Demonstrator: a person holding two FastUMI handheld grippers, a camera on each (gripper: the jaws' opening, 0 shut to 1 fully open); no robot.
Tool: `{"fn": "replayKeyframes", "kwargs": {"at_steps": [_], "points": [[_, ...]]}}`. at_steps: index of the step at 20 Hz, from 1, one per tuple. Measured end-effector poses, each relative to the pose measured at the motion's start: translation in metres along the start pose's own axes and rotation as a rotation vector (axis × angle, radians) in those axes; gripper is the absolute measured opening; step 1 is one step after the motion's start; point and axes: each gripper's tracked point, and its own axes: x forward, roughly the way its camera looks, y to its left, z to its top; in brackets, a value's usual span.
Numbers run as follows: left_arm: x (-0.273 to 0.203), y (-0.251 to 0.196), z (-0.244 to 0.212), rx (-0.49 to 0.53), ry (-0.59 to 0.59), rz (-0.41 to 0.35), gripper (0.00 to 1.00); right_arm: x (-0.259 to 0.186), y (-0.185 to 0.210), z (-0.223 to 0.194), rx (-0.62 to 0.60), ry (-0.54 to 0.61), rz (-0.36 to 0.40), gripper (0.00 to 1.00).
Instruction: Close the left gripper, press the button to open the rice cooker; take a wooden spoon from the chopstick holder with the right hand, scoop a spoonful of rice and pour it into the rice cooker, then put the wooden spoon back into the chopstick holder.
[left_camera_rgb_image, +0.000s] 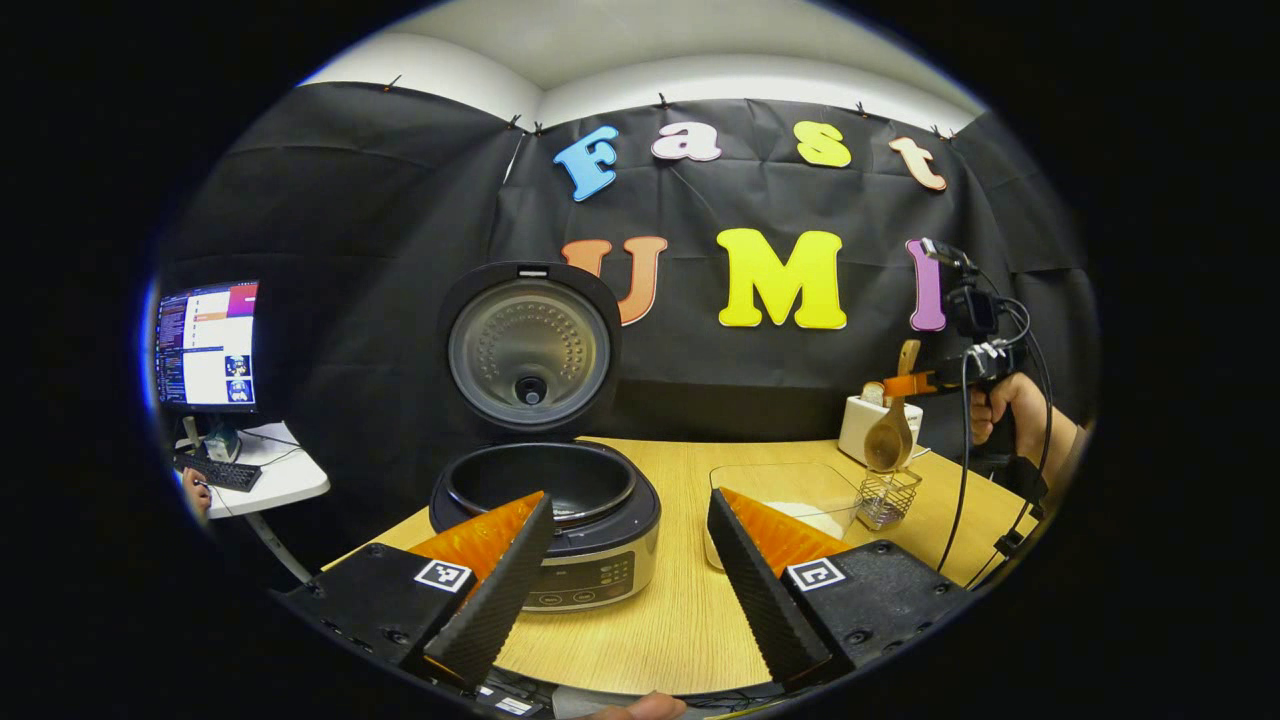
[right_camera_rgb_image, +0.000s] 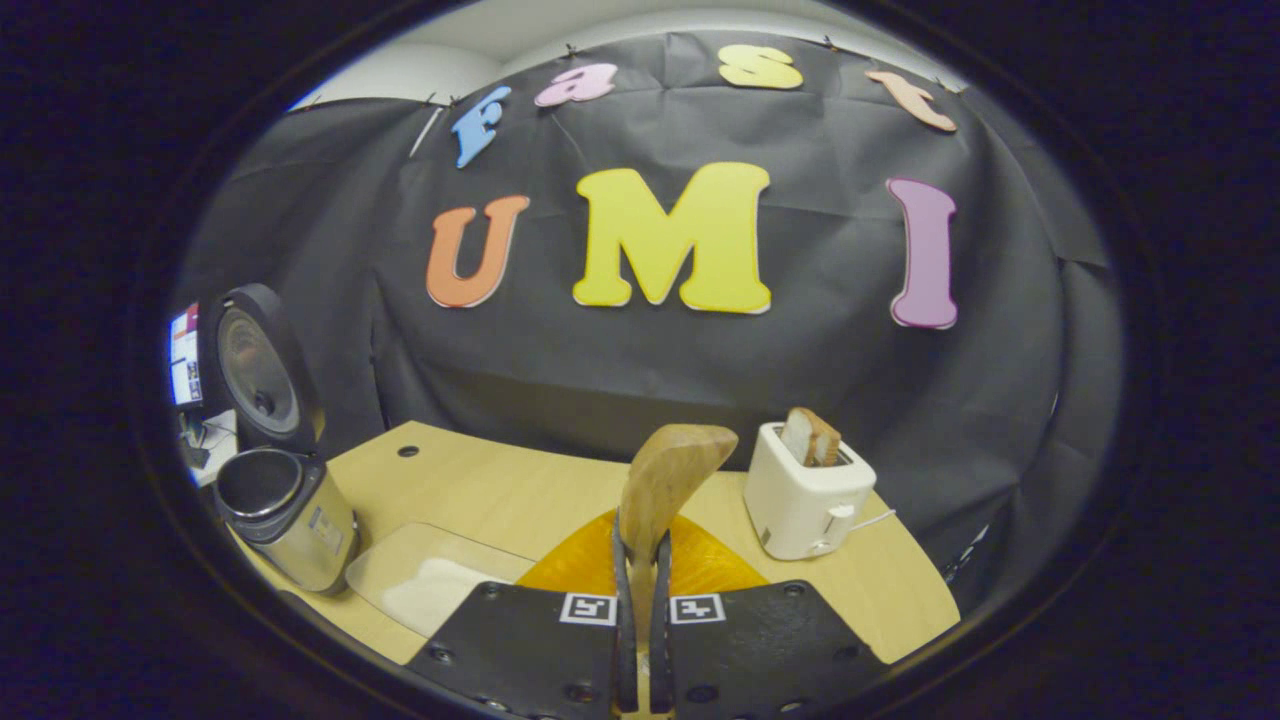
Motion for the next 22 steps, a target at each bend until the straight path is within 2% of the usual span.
{"fn": "replayKeyframes", "kwargs": {"at_steps": [3, 7, 12, 18, 20, 22], "points": [[-0.002, -0.003, 0.002, 0.006, -0.004, -0.009, 0.98, -0.002, 0.043, 0.007, -0.058, -0.019, 0.037, 0.05], [-0.003, -0.001, 0.003, 0.058, -0.007, 0.002, 0.98, 0.013, 0.093, -0.015, -0.124, 0.010, 0.049, 0.05], [-0.002, 0.004, 0.002, 0.053, -0.003, 0.005, 0.98, 0.036, 0.114, -0.057, -0.225, 0.033, -0.087, 0.05], [-0.004, 0.023, 0.006, -0.015, -0.014, 0.006, 0.98, 0.052, 0.113, -0.078, -0.275, 0.002, -0.288, 0.03], [-0.005, 0.029, 0.007, -0.042, -0.015, 0.007, 0.98, 0.056, 0.120, -0.086, -0.293, -0.002, -0.326, 0.05], [-0.003, 0.030, 0.005, -0.057, -0.009, 0.006, 0.98, 0.061, 0.130, -0.101, -0.270, 0.032, -0.328, 0.05]]}}
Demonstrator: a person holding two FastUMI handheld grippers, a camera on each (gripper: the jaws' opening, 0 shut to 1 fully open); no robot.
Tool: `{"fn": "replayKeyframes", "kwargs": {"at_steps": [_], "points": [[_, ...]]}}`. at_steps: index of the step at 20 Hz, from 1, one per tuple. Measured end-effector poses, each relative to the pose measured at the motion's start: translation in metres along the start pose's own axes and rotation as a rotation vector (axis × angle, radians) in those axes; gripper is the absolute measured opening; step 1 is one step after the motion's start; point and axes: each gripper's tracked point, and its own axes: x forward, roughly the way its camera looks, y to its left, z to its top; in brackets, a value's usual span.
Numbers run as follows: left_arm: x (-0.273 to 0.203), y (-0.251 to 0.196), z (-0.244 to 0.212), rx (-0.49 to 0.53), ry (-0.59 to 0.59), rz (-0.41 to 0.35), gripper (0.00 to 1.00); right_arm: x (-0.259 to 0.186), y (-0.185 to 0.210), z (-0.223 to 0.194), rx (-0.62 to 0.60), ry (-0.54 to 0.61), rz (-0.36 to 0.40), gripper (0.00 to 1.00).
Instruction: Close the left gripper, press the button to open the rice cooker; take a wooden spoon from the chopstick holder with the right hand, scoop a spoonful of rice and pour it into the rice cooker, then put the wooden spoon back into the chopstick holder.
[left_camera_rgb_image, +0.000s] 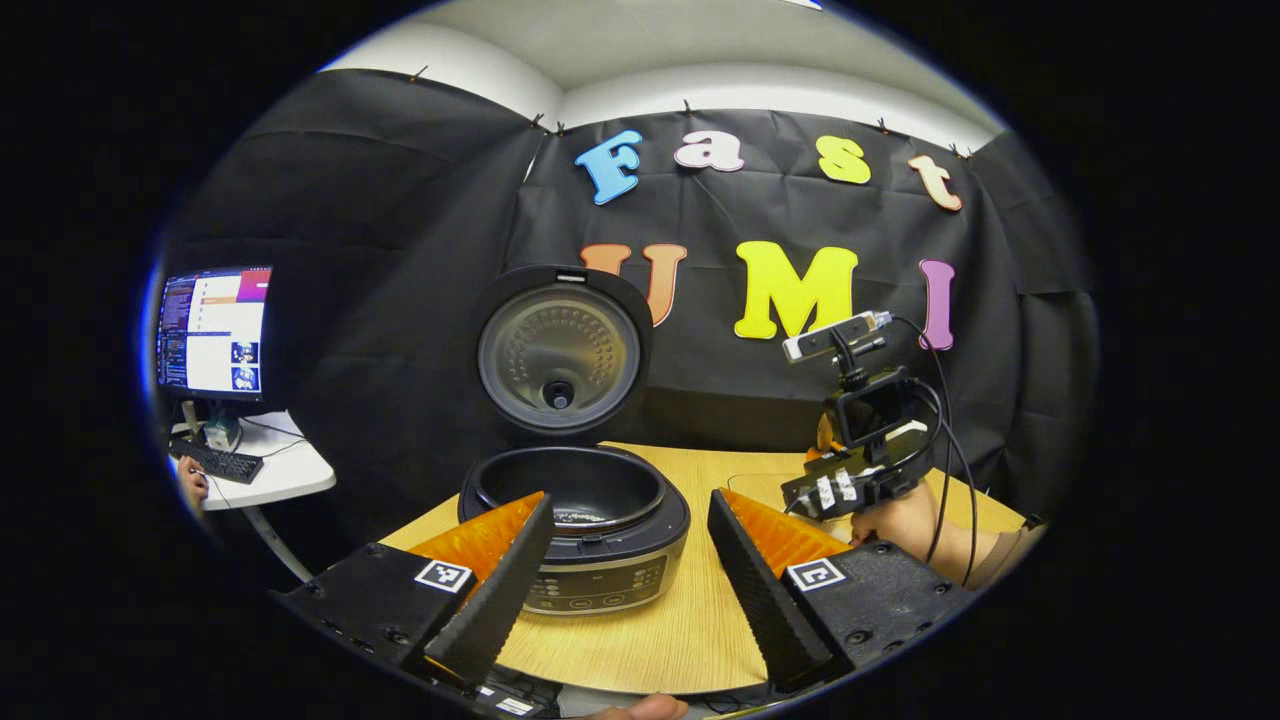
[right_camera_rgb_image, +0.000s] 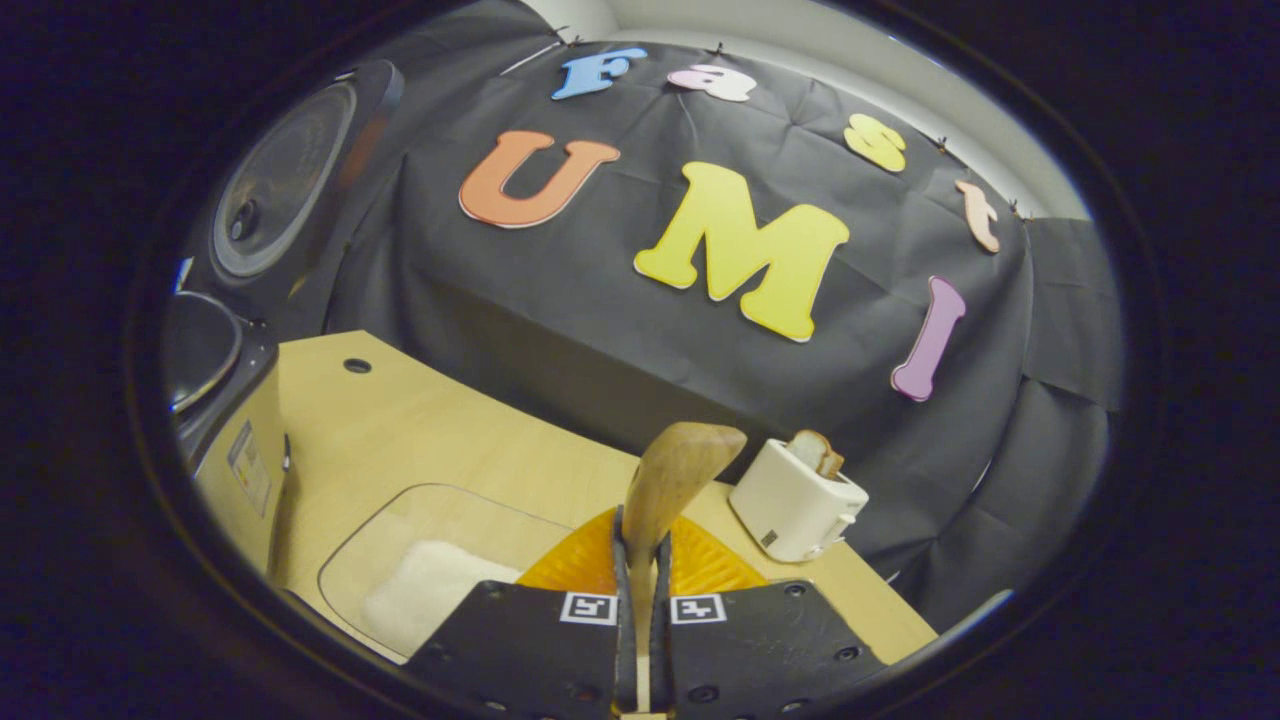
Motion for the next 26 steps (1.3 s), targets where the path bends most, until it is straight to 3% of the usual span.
{"fn": "replayKeyframes", "kwargs": {"at_steps": [4, 7, 12, 17, 26], "points": [[0.001, 0.001, -0.003, -0.008, 0.012, -0.003, 0.99, -0.010, 0.032, -0.002, 0.150, 0.065, 0.124, 0.05], [0.002, -0.002, -0.006, -0.012, 0.022, -0.012, 0.98, -0.016, 0.033, -0.004, 0.280, 0.133, 0.183, 0.05], [0.003, -0.007, -0.007, 0.003, 0.027, -0.014, 0.99, -0.016, 0.020, -0.012, 0.621, 0.279, 0.278, 0.05], [0.005, -0.008, -0.011, -0.012, 0.040, -0.015, 0.98, -0.002, 0.002, -0.026, 0.913, 0.385, 0.349, 0.05], [0.007, -0.010, -0.014, -0.009, 0.049, -0.008, 0.99, 0.011, -0.011, -0.048, 1.205, 0.488, 0.419, 0.05]]}}
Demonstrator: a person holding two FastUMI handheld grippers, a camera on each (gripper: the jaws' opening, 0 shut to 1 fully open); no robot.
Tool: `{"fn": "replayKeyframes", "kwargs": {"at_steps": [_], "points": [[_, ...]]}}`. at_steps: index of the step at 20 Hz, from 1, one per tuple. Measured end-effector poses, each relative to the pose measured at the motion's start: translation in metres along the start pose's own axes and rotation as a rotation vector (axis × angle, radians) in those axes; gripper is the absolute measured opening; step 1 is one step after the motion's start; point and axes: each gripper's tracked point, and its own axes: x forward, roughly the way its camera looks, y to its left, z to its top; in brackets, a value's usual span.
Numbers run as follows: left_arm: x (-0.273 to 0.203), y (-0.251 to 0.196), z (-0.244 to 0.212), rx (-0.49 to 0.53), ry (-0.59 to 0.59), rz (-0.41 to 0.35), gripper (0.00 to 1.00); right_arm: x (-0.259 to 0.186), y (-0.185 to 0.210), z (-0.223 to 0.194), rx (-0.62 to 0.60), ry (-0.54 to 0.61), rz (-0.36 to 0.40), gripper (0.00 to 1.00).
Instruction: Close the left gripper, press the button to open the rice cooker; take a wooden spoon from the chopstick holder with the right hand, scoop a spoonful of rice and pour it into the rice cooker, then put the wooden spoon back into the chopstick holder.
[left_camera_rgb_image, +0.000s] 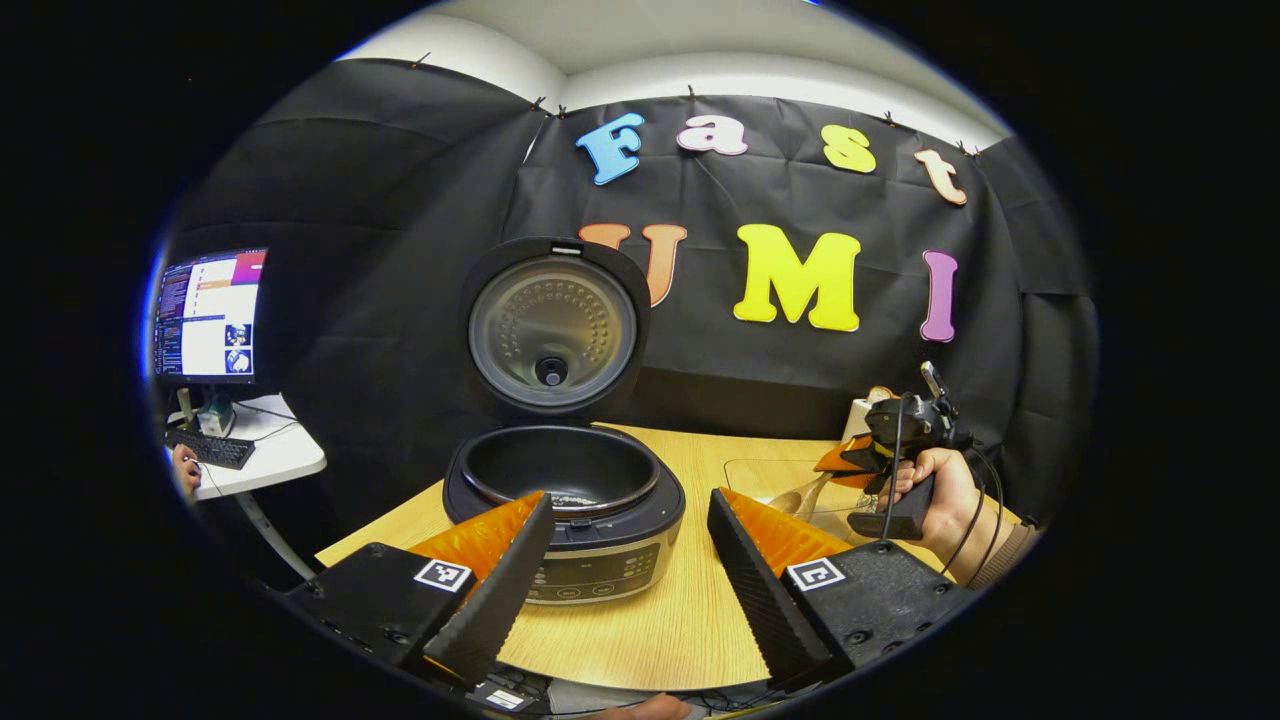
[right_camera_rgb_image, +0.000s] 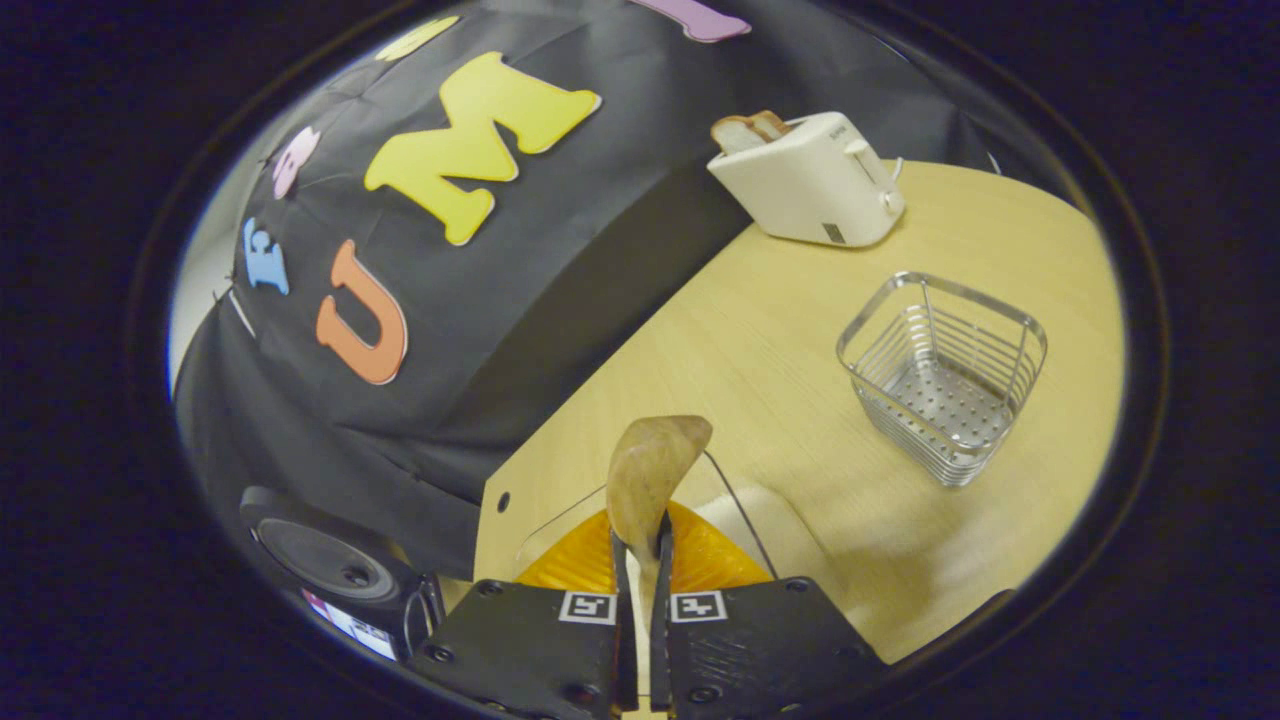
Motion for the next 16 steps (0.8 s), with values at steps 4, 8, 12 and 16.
{"fn": "replayKeyframes", "kwargs": {"at_steps": [4, 8, 12, 16], "points": [[-0.001, -0.002, 0.001, 0.012, -0.002, -0.002, 0.99, 0.001, 0.003, -0.009, 0.116, 0.057, 0.045, 0.05], [-0.002, -0.004, 0.003, 0.015, -0.008, -0.006, 0.99, -0.001, 0.007, -0.015, 0.205, 0.095, 0.091, 0.05], [-0.003, -0.004, 0.003, 0.017, -0.009, -0.005, 0.99, -0.007, 0.009, -0.004, 0.261, 0.052, 0.138, 0.05], [-0.004, -0.005, 0.003, 0.018, -0.005, -0.004, 0.99, -0.024, 0.018, 0.013, 0.386, 0.031, 0.226, 0.05]]}}
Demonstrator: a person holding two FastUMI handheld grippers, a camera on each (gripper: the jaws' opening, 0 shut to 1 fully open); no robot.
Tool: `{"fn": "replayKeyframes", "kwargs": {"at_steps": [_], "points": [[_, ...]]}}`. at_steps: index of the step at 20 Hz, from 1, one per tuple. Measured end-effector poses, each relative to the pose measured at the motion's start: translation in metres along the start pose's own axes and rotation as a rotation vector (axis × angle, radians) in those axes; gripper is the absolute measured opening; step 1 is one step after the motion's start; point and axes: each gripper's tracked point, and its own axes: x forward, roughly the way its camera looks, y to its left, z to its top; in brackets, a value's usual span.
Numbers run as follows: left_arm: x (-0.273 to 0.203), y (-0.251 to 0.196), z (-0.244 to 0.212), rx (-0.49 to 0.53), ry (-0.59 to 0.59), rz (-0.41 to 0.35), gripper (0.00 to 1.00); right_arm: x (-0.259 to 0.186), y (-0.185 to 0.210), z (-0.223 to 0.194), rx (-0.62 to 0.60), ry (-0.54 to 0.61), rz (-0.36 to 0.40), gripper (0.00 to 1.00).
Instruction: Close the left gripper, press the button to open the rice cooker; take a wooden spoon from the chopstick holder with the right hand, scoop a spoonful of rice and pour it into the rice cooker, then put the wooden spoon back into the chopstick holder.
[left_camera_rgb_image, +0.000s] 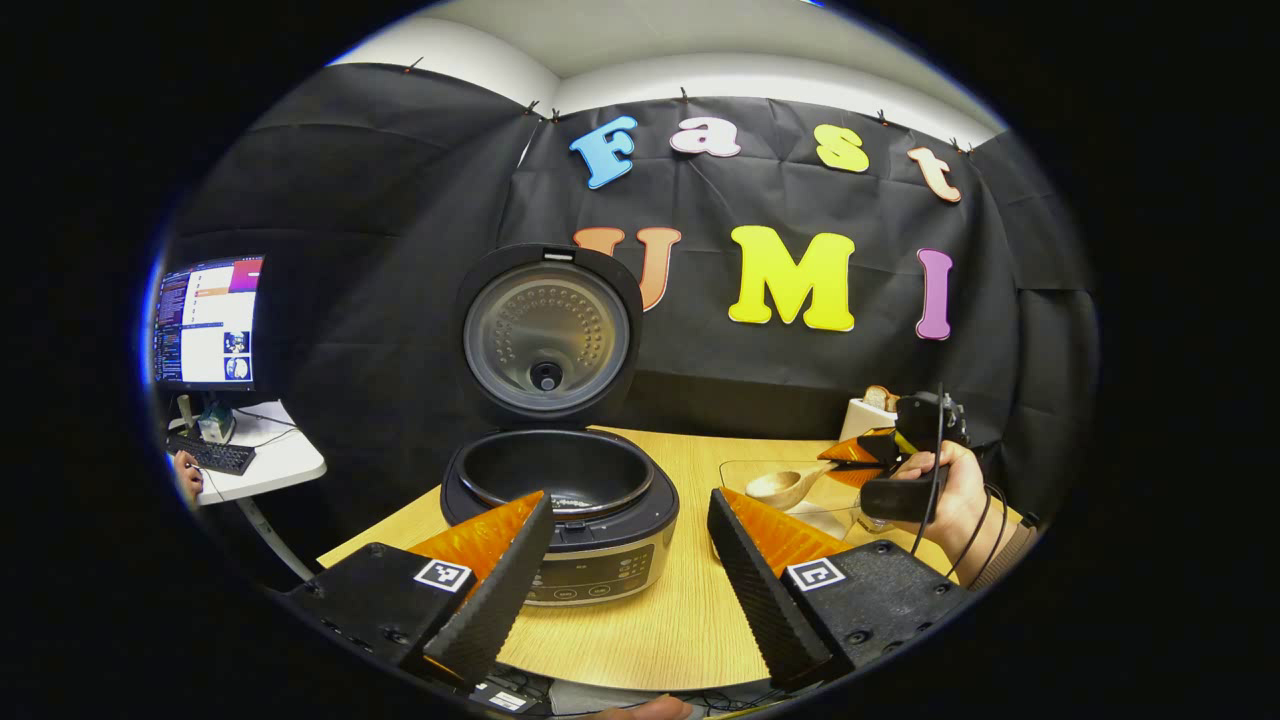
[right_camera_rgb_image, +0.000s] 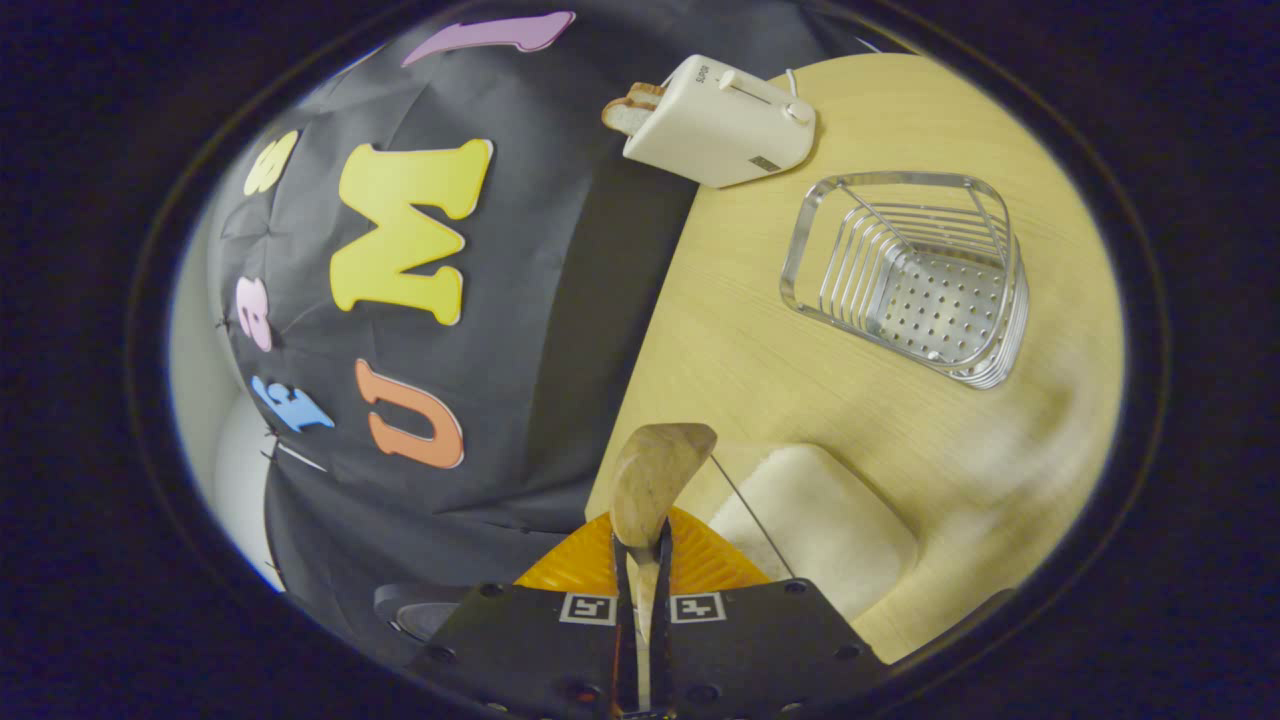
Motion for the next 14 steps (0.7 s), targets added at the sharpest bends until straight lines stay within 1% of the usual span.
{"fn": "replayKeyframes", "kwargs": {"at_steps": [3, 6, 10, 14], "points": [[-0.002, 0.000, 0.003, 0.005, -0.008, 0.001, 0.99, -0.011, 0.017, 0.006, 0.073, -0.009, 0.059, 0.05], [-0.005, 0.002, 0.007, 0.000, -0.022, 0.000, 0.98, -0.020, 0.036, 0.007, 0.110, -0.003, 0.107, 0.05], [-0.008, 0.013, 0.012, -0.004, -0.035, 0.016, 0.99, -0.028, 0.063, -0.008, 0.108, 0.023, 0.146, 0.05], [-0.012, 0.027, 0.013, -0.018, -0.036, 0.038, 0.99, -0.028, 0.088, -0.031, 0.085, 0.052, 0.160, 0.05]]}}
